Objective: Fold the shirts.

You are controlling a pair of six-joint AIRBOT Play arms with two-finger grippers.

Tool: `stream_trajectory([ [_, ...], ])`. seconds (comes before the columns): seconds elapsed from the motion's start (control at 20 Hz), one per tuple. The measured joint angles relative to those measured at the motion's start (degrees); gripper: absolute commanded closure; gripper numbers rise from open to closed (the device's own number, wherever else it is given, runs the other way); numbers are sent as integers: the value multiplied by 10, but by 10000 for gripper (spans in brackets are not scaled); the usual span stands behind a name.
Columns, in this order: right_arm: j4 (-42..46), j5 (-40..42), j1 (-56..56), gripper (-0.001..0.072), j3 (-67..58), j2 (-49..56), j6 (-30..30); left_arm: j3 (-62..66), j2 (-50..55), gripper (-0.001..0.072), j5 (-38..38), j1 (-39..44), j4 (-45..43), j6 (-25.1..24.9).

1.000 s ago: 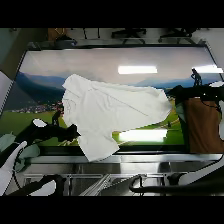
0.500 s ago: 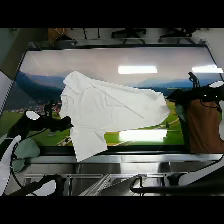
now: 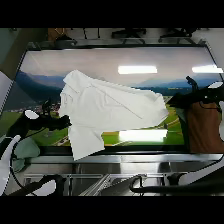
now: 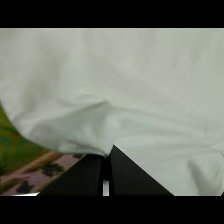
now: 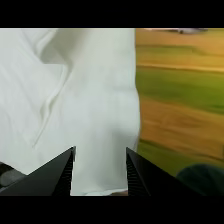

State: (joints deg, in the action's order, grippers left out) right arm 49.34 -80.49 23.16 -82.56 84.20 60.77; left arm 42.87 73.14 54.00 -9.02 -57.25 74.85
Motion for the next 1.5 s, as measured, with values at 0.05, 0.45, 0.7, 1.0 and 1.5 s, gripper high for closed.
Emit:
stream_trajectory([
  [0.05, 5, -3, 0, 352, 11, -4, 3, 4, 2, 692, -1, -6, 0, -4],
  [0.45, -8, 20, -12, 259, 139, -34, -13, 89, 73, 692, 101, -74, 0, -24],
  [0.7, -45, 36, -45, 690, 197, -35, -47, 101, 86, 691, 117, -66, 2, -39],
  [1.0, -170, 0, -43, 691, 163, -133, -84, 158, 3, 692, 182, -53, 54, -71],
  [1.5, -448, 42, 132, 692, -139, -393, -97, 612, -273, 692, 163, -218, 199, -50],
])
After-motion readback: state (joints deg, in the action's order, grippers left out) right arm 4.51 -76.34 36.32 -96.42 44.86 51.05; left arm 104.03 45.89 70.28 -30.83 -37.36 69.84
